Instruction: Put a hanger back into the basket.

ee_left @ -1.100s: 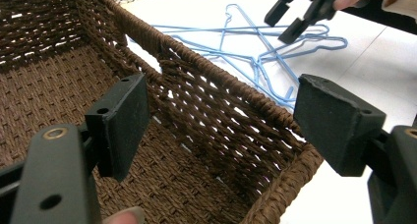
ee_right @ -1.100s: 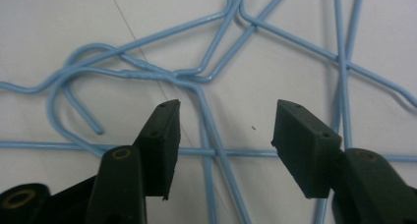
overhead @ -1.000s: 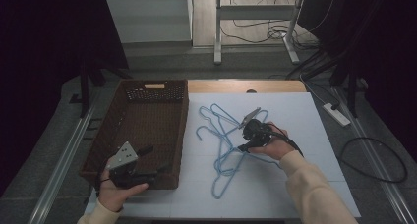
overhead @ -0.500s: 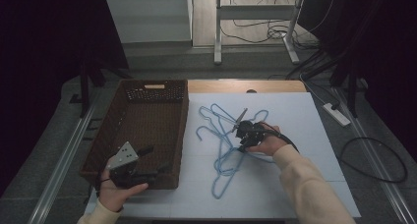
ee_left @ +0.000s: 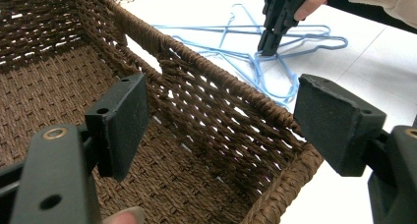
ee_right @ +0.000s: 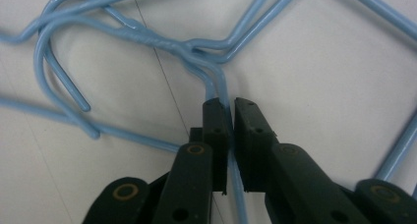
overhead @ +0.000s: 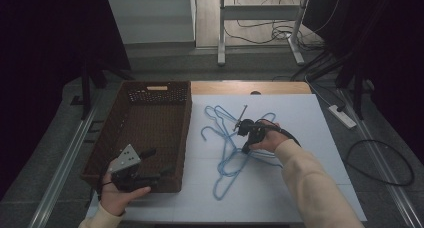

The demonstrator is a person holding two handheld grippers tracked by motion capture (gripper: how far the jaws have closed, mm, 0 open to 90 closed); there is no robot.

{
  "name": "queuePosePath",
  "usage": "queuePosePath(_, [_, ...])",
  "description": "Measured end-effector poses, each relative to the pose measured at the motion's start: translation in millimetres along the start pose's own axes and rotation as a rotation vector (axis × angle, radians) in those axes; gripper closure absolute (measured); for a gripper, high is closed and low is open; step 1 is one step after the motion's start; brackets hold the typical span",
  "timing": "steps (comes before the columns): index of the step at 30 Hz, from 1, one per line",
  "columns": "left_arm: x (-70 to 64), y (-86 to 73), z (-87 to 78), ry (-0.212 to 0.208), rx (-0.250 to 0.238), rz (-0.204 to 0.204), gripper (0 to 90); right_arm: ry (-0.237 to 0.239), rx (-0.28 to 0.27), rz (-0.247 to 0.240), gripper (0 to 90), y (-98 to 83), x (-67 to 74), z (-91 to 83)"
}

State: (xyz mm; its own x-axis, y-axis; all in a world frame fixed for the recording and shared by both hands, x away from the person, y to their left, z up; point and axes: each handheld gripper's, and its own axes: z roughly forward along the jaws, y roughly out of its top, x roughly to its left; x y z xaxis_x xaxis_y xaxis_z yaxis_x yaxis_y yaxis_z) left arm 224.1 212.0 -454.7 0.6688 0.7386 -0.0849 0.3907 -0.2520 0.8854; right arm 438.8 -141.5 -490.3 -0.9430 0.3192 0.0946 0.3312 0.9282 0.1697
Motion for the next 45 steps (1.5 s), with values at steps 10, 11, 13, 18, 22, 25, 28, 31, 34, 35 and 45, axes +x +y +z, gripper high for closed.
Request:
queuePosePath(10, [-0.4, 0.3, -0.3, -0.002, -0.001, 0.0, 22.0, 0.0, -0.078, 0.067, 87.7, -7.5, -5.0, -15.8])
queuePosePath(11, [-0.5, 0.4, -0.2, -0.001, -0.001, 0.001, 22.0, -0.005, -0.089, 0.071, 87.7, -8.2, -5.2, -18.4])
queuePosePath(13, [-0.8, 0.4, 0.0, -0.002, -0.001, 0.002, 22.0, -0.02, -0.127, 0.087, 87.8, -11.2, -5.8, -27.4])
queuePosePath(18, [-0.9, 0.8, -0.5, -0.001, -0.004, 0.0, 22.0, -0.044, -0.215, 0.138, 87.9, -21.4, -10.0, -44.6])
queuePosePath(22, [-1.5, 1.5, -1.0, -0.001, -0.008, -0.001, 22.1, -0.049, -0.315, 0.21, 87.9, -32.9, -15.6, -61.2])
queuePosePath(25, [-2.1, 2.1, -1.0, -0.001, -0.01, 0.0, 22.1, -0.043, -0.41, 0.263, 87.9, -42.9, -18.2, -77.7])
queuePosePath(28, [-3.1, 3.0, -0.9, -0.003, -0.012, 0.001, 22.0, -0.024, -0.495, 0.297, 87.9, -52.0, -18.2, -91.9])
queuePosePath(31, [-4.5, 4.6, -0.5, -0.008, -0.014, 0.003, 22.0, 0.001, -0.58, 0.329, 87.9, -59.6, -14.3, -102.8])
queuePosePath(34, [-6.3, 5.9, 1.0, -0.014, -0.013, 0.003, 21.9, 0.031, -0.653, 0.367, 87.9, -64.3, -6.8, -108.4])
queuePosePath(35, [-7.2, 6.4, 1.7, -0.016, -0.014, 0.003, 21.9, 0.033, -0.663, 0.375, 87.9, -64.7, -4.7, -108.9])
queuePosePath(45, [-15.5, 16.0, 6.1, -0.036, -0.018, -0.01, 21.7, 0.077, -0.838, 0.485, 87.9, -69.7, 20.8, -106.8])
